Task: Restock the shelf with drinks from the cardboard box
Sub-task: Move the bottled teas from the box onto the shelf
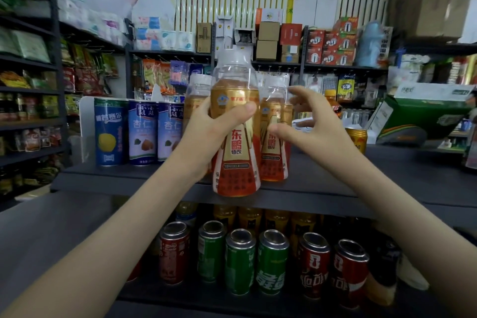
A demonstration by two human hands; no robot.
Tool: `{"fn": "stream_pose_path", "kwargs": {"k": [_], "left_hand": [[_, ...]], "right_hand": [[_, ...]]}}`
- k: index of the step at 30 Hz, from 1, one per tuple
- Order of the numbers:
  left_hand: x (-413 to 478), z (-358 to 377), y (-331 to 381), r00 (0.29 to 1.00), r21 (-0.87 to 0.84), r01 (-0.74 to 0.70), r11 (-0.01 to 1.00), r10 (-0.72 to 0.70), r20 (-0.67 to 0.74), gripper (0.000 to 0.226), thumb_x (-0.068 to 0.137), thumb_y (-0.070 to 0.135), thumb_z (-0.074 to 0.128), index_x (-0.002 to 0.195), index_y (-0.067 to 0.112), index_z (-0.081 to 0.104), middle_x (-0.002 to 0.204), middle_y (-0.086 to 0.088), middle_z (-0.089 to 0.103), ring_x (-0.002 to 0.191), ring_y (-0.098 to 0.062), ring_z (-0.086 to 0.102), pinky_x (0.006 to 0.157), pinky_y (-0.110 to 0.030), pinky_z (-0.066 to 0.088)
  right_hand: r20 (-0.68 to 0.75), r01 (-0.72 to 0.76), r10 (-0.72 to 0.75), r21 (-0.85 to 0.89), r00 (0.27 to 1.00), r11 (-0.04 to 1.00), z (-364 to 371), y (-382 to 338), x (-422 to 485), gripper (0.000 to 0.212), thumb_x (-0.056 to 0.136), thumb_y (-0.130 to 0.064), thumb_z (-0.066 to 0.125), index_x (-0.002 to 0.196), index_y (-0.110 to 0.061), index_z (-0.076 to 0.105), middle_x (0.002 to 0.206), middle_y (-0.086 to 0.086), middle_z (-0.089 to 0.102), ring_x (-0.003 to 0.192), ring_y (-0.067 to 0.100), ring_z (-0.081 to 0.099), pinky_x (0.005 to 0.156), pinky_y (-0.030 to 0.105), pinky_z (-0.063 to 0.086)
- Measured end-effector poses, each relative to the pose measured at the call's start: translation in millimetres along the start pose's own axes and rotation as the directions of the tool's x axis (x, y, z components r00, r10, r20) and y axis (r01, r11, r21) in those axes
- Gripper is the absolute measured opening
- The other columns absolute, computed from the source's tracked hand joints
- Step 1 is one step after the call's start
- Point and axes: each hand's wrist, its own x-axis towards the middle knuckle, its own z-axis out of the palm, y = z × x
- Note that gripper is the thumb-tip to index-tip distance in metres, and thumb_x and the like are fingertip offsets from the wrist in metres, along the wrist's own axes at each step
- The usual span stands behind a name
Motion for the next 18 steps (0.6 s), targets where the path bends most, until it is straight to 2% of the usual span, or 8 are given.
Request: {"fn": "stream_pose_path", "kwargs": {"k": [4,7,9,11,13,15,16,18], "left_hand": [[8.5,25.3,4.6,0.995,0.02,-0.079,0.997,0.078,0.057,0.037,0.077,0.032,0.07,0.109,0.015,0.062,0.1,-0.008,0.071,0.092,-0.024,0.07,0.083,-0.041,0.056],[18.6,45.1,3.9,0.985,0.169,-0.162,0.972,0.149,0.084,0.05,0.075,0.048,0.069,0.115,0.019,0.06,0.104,0.0,0.07,0.096,-0.014,0.068,0.088,-0.038,0.055],[25.5,53.1,1.4,0.978,0.33,-0.199,0.923,0.166,0.123,0.062,0.075,0.065,0.057,0.121,0.023,0.055,0.108,0.008,0.067,0.098,-0.004,0.065,0.09,-0.032,0.053],[30.1,56.7,-3.9,0.965,0.425,-0.257,0.868,0.204,0.166,0.06,0.083,0.067,0.04,0.125,0.025,0.05,0.113,0.012,0.063,0.103,0.001,0.06,0.092,-0.03,0.049],[34.5,53.3,-15.1,0.914,0.631,-0.395,0.668,0.356,0.195,0.065,0.088,0.065,0.031,0.136,0.022,0.043,0.132,0.005,0.053,0.121,-0.005,0.047,0.105,-0.033,0.036],[37.5,43.4,-31.9,0.825,0.835,-0.473,0.283,0.476,0.306,0.072,0.089,0.063,0.03,0.147,0.02,0.031,0.151,-0.004,0.034,0.139,-0.017,0.027,0.115,-0.037,0.015],[38.8,37.6,-41.3,0.79,0.863,-0.493,0.113,0.474,0.389,0.073,0.09,0.063,0.031,0.149,0.02,0.028,0.155,-0.008,0.026,0.143,-0.021,0.019,0.116,-0.04,0.008],[43.1,26.7,-62.6,0.748,0.839,-0.533,-0.108,0.403,0.527,0.073,0.09,0.062,0.035,0.151,0.022,0.026,0.158,-0.013,0.016,0.146,-0.027,0.011,0.118,-0.046,0.005]], "right_hand": [[0.364,-0.174,0.083,0.222,0.927,0.959,-2.2,-10.8,-9.8,0.078,0.063,-0.054,0.078,0.131,-0.031,0.047,0.12,-0.01,0.062,0.109,0.005,0.061,0.094,0.032,0.051],[0.329,-0.234,0.126,0.314,0.936,0.92,-11.5,-3.1,-13.0,0.062,0.061,-0.044,0.079,0.117,-0.025,0.059,0.112,-0.006,0.07,0.106,0.012,0.065,0.095,0.041,0.052],[0.297,-0.257,0.15,0.361,0.943,0.896,-22.5,4.4,-14.0,0.055,0.062,-0.036,0.079,0.112,-0.023,0.062,0.109,-0.005,0.071,0.105,0.013,0.066,0.093,0.039,0.052],[0.289,-0.284,0.177,0.39,0.941,0.876,-33.6,13.5,-15.6,0.049,0.065,-0.027,0.077,0.111,-0.019,0.063,0.108,-0.003,0.072,0.103,0.013,0.067,0.088,0.034,0.054],[0.283,-0.316,0.21,0.409,0.936,0.856,-42.2,24.8,-16.9,0.046,0.068,-0.021,0.075,0.112,-0.015,0.064,0.107,0.0,0.072,0.101,0.015,0.068,0.083,0.031,0.056],[0.259,-0.356,0.265,0.428,0.929,0.831,-49.0,38.3,-16.3,0.047,0.068,-0.019,0.074,0.113,-0.011,0.063,0.107,0.002,0.073,0.099,0.018,0.069,0.081,0.031,0.058],[0.238,-0.375,0.298,0.434,0.925,0.819,-52.1,46.0,-14.6,0.047,0.067,-0.019,0.074,0.113,-0.011,0.064,0.106,0.002,0.073,0.099,0.018,0.069,0.08,0.032,0.058],[0.21,-0.419,0.363,0.418,0.908,0.806,-56.7,63.2,-9.0,0.044,0.068,-0.019,0.075,0.111,-0.013,0.064,0.104,0.002,0.073,0.098,0.02,0.07,0.082,0.036,0.058]]}}
